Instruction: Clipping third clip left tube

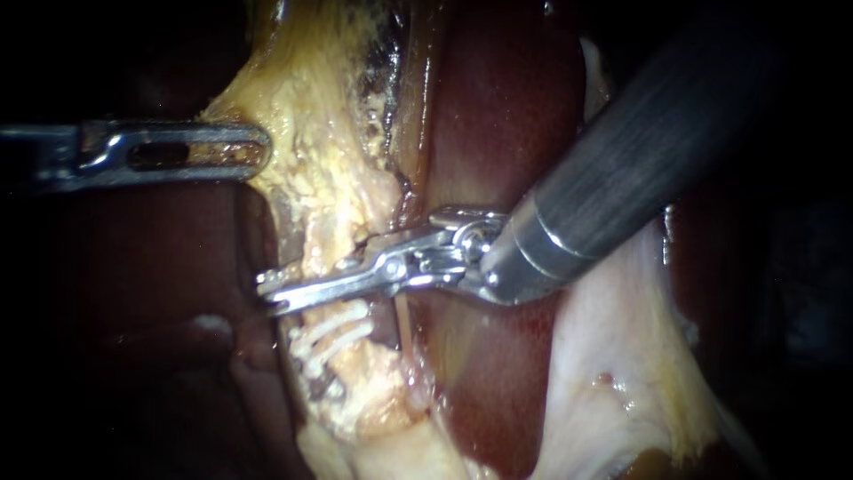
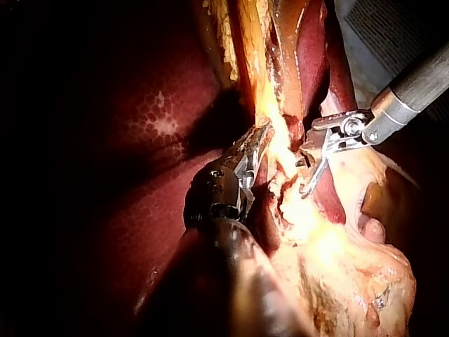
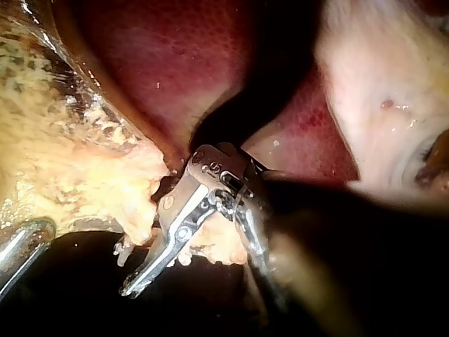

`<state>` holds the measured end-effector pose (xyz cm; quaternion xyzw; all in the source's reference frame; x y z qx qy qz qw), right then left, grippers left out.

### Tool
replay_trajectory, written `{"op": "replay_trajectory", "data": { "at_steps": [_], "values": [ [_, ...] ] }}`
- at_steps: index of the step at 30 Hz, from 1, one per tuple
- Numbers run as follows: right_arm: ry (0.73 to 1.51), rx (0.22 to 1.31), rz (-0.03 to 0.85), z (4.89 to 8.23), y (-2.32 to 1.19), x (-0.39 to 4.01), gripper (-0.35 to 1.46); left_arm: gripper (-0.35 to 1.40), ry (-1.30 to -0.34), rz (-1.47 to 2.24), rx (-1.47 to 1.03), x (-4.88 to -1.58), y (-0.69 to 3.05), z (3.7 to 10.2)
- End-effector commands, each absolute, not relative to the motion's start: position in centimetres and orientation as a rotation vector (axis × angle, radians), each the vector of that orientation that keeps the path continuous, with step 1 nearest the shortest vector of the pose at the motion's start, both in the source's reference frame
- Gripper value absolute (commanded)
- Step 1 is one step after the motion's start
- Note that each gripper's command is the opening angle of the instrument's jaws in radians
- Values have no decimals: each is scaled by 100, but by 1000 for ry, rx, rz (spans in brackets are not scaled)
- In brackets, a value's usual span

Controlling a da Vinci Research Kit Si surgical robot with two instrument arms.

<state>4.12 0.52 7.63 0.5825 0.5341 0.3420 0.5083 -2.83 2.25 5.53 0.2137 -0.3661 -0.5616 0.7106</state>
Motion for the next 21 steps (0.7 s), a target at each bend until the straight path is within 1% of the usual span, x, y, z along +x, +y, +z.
{"op": "replay_trajectory", "data": {
  "at_steps": [1, 3, 4, 7, 13, 21],
  "values": [
    [1289, 1401, 827, 763, 51, 412, 30, -35, -812, -1246, 474, -283, 225, 553],
    [1285, 1404, 833, 763, 51, 412, 28, -35, -812, -1246, 474, -283, 225, 553],
    [1285, 1404, 833, 764, 52, 412, 20, -35, -812, -1246, 474, -283, 225, 553],
    [1286, 1401, 837, 765, 52, 410, -35, -35, -812, -1247, 474, -283, 225, 552],
    [1288, 1385, 856, 773, 54, 404, -35, -35, -812, -1247, 474, -283, 225, 552],
    [1285, 1389, 850, 774, 55, 403, -35, -35, -812, -1247, 474, -283, 225, 552]
  ]
}}
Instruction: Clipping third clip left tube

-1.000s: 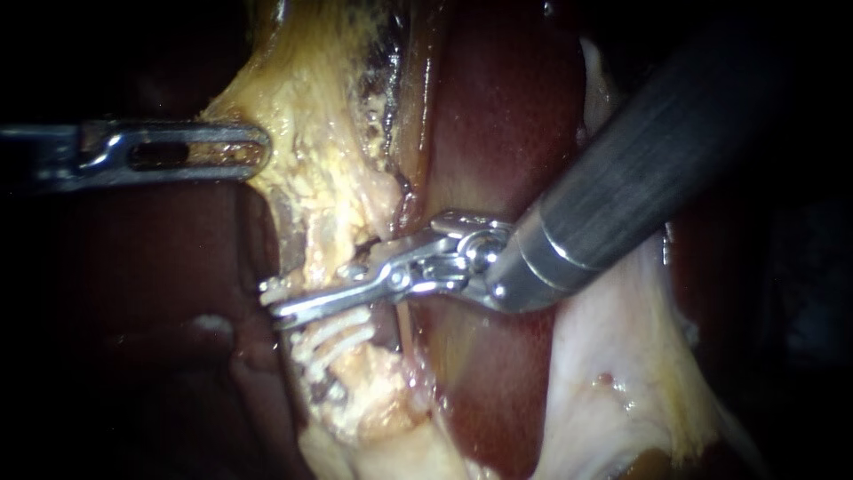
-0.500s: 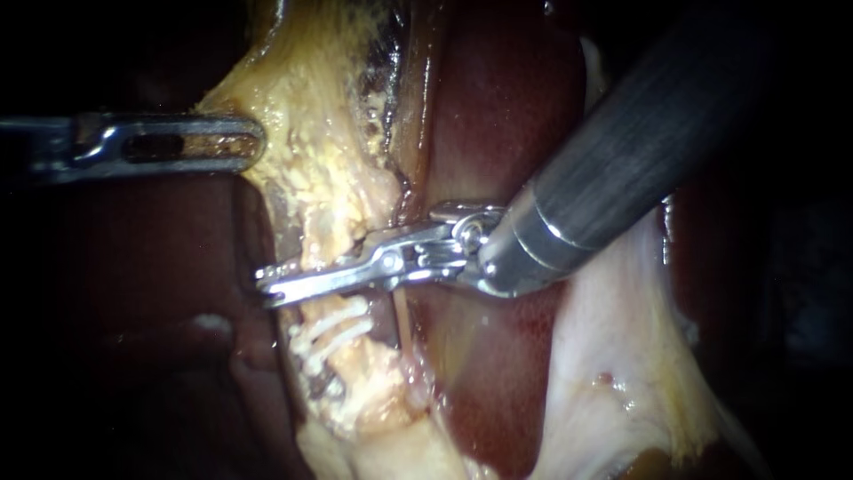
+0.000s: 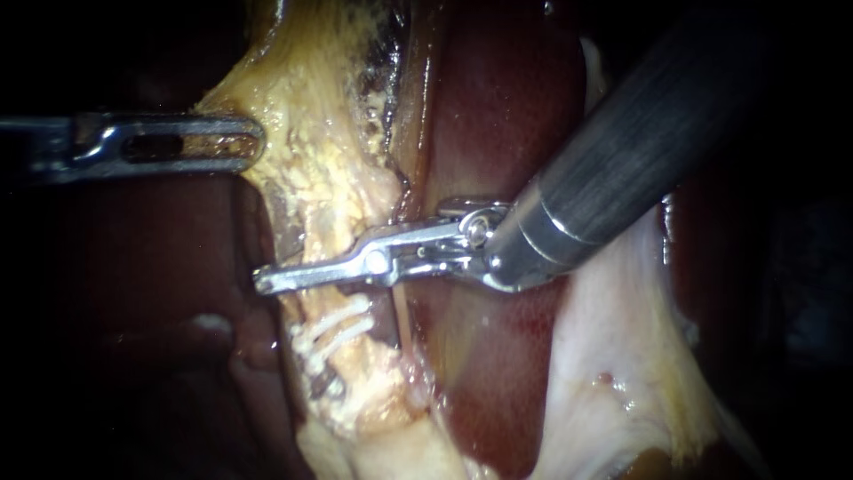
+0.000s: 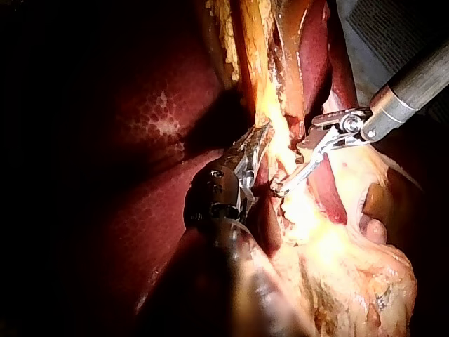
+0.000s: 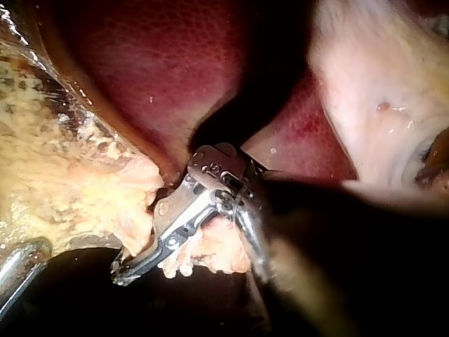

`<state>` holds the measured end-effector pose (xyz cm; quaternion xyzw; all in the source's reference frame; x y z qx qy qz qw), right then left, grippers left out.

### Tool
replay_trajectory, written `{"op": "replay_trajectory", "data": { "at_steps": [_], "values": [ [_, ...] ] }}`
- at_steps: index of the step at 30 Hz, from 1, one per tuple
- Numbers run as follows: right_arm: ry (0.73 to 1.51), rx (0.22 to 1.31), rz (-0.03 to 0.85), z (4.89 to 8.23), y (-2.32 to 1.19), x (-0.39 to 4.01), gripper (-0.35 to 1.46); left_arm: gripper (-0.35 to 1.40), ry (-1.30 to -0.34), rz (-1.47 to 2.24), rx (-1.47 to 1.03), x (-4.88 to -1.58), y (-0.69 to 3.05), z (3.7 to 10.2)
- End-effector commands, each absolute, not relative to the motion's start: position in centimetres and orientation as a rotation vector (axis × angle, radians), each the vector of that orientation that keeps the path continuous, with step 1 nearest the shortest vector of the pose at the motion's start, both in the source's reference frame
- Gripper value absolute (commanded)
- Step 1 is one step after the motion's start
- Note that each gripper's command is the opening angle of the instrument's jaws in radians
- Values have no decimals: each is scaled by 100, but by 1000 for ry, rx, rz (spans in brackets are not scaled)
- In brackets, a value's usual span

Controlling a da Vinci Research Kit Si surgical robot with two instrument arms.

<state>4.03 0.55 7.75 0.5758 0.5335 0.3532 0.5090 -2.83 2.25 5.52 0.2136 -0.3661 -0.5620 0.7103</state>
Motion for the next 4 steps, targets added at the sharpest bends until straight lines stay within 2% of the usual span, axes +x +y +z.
{"op": "replay_trajectory", "data": {
  "at_steps": [1, 4],
  "values": [
    [1285, 1389, 849, 774, 55, 403, -35, -35, -812, -1247, 474, -283, 225, 552],
    [1285, 1389, 849, 774, 55, 403, -35, -35, -812, -1247, 474, -283, 225, 552]
  ]
}}
